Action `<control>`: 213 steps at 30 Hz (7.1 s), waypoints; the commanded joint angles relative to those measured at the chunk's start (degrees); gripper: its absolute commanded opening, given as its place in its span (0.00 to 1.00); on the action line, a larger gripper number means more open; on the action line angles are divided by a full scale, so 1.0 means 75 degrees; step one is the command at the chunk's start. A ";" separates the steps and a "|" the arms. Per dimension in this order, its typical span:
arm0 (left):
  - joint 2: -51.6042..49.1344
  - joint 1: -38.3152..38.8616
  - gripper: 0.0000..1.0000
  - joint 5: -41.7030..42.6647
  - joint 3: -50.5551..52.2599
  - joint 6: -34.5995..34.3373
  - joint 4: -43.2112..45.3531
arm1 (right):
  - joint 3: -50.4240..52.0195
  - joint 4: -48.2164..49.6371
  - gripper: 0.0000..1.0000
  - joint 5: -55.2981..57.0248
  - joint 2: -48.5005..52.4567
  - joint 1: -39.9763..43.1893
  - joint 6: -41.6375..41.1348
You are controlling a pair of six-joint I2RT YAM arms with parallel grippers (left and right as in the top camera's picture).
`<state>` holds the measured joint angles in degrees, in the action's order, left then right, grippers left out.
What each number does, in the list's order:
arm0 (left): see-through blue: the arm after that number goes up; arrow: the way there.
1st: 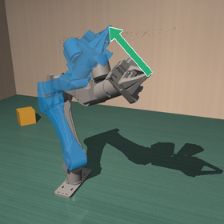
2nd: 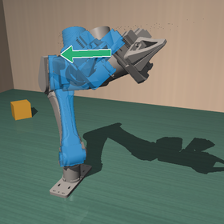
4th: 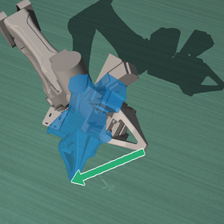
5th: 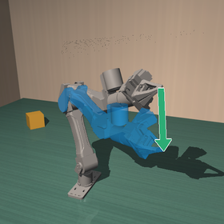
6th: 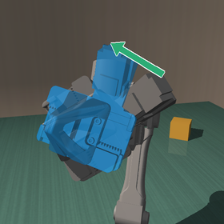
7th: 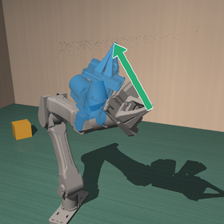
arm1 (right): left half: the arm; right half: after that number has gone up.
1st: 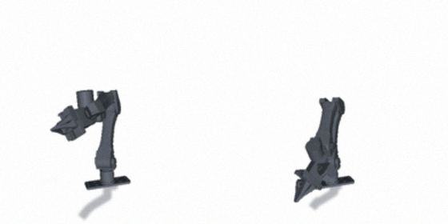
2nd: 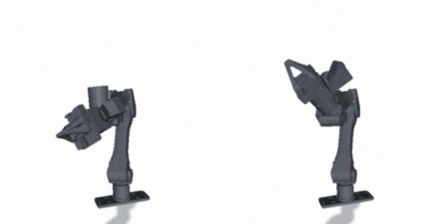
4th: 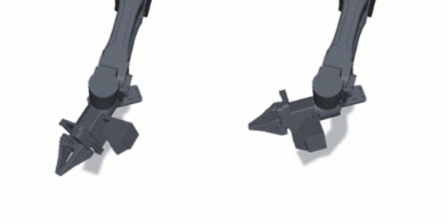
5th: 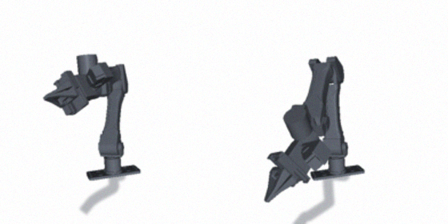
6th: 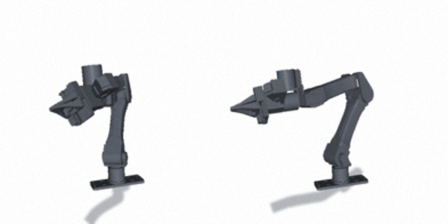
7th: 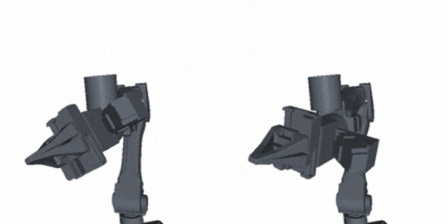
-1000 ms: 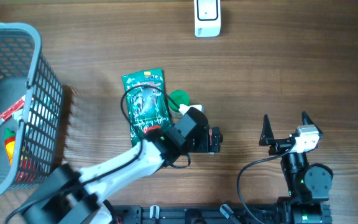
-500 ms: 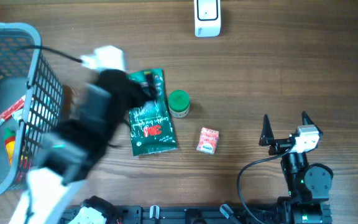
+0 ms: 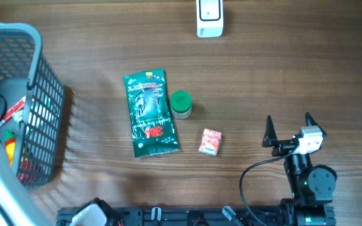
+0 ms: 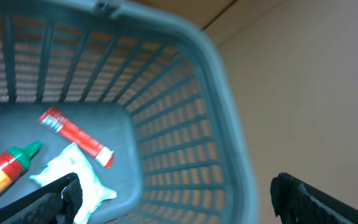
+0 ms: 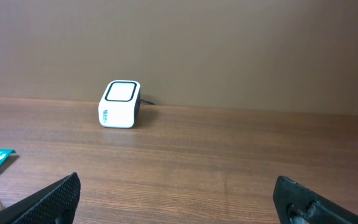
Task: Scan the item barcode
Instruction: 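Reach into the basket and grasp the white wipes pack with left gripper, then carry the wipes pack out and place it beside the jar, then reach into the basket and grasp the red sauce bottle with left gripper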
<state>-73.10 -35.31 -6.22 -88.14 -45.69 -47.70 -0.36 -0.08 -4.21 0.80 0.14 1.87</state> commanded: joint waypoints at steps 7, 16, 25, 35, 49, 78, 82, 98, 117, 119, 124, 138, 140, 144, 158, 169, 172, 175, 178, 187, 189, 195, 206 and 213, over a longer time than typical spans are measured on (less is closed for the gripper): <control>-0.3040 -0.0280 1.00 0.1096 -0.0029 -0.1909 -0.1384 | 0.0009 0.0015 1.00 0.0102 -0.0029 -0.0038 0.0128; -0.5319 -0.0280 1.00 0.1113 -0.0029 -0.2419 -0.1472 | 0.0009 0.0015 1.00 0.0102 -0.0026 -0.0038 0.0134; -0.6129 -0.0265 1.00 0.1026 0.0271 -0.2340 -0.1105 | 0.0009 0.0015 1.00 0.0105 -0.0029 -0.0038 0.0131; -0.5383 -0.0236 0.55 0.0962 -0.0143 -0.1504 -0.1682 | 0.0009 0.0015 1.00 0.0105 -0.0026 -0.0038 0.0131; 0.0003 0.0096 0.55 0.0968 -0.1189 -0.1323 -0.2157 | 0.0009 0.0015 1.00 0.0102 -0.0029 -0.0038 0.0134; -0.5109 0.8052 0.54 -0.2069 -0.0175 -0.0070 -0.2634 | 0.0009 0.0015 1.00 0.0105 -0.0026 -0.0038 0.0131; -0.6117 0.8201 0.52 -0.0708 -0.0175 0.0277 -0.2209 | 0.0009 0.0015 1.00 0.0102 -0.0026 -0.0038 0.0131; -0.6470 1.0214 0.64 0.0321 -0.0175 0.0898 0.0580 | 0.0009 0.0015 1.00 0.0102 -0.0026 -0.0038 0.0131; -0.1626 0.7871 1.00 -0.2547 -0.1647 0.1644 -0.1495 | 0.0009 0.0015 1.00 0.0105 -0.0026 -0.0038 0.0134; -0.1110 0.7117 1.00 -0.3165 -0.1644 0.1641 -0.1743 | 0.0009 0.0015 1.00 0.0105 -0.0026 -0.0038 0.0134; -0.0609 0.4552 1.00 -0.3634 -0.1644 0.1635 -0.2690 | 0.0009 0.0015 1.00 0.0102 -0.0026 -0.0038 0.0134; -0.1682 -0.1078 1.00 -0.0839 -0.0694 0.3299 -0.3040 | 0.0009 0.0015 1.00 0.0102 -0.0026 -0.0038 0.0131; -0.2066 -0.1387 1.00 -0.0912 -0.0157 0.3456 -0.2984 | 0.0009 0.0015 1.00 0.0102 -0.0026 -0.0038 0.0131; -0.2844 -0.1626 1.00 -0.0912 0.0662 0.3643 -0.2894 | 0.0009 0.0015 1.00 0.0105 -0.0026 -0.0038 0.0134; -0.4470 -0.1629 1.00 -0.1116 0.2285 0.3561 -0.1652 | 0.0009 0.0015 1.00 0.0105 -0.0020 -0.0038 0.0131; -0.4377 -0.1629 0.51 -0.0364 0.2725 0.3413 -0.1358 | 0.0009 0.0015 1.00 0.0105 -0.0020 -0.0038 0.0134; -0.4135 -0.1629 0.49 -0.0361 0.2378 0.3413 -0.1600 | 0.0009 0.0015 1.00 0.0105 -0.0020 -0.0038 0.0131; -0.3751 -0.1629 0.48 -0.0338 0.1682 0.3427 -0.2011 | 0.0009 0.0015 0.99 0.0105 -0.0020 -0.0038 0.0137; -0.3316 -0.1620 0.48 -0.0111 0.0793 0.3465 -0.2378 | 0.0009 0.0015 1.00 0.0102 -0.0020 -0.0038 0.0131; -0.1174 -0.1620 0.50 0.2101 -0.1510 0.3433 -0.1810 | 0.0009 0.0015 1.00 0.0105 -0.0020 -0.0038 0.0134; -0.0434 -0.1603 0.51 0.3328 -0.1539 0.3366 -0.1075 | 0.0009 0.0015 1.00 0.0102 -0.0020 -0.0038 0.0131; 0.1011 -0.0396 0.51 0.5738 -0.1536 0.3005 -0.0044 | 0.0009 0.0015 1.00 0.0105 -0.0020 -0.0038 0.0134; 0.0236 0.5403 0.51 0.3692 -0.0737 0.3491 -0.1597 | 0.0009 0.0015 1.00 0.0102 -0.0020 -0.0038 0.0131; -0.1958 0.7490 0.51 0.3471 0.0522 0.3462 -0.1139 | 0.0009 0.0015 1.00 0.0105 -0.0020 -0.0038 0.0131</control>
<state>-82.24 16.21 21.02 -87.00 -20.43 -58.39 -0.36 -0.08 -4.19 0.80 0.14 1.87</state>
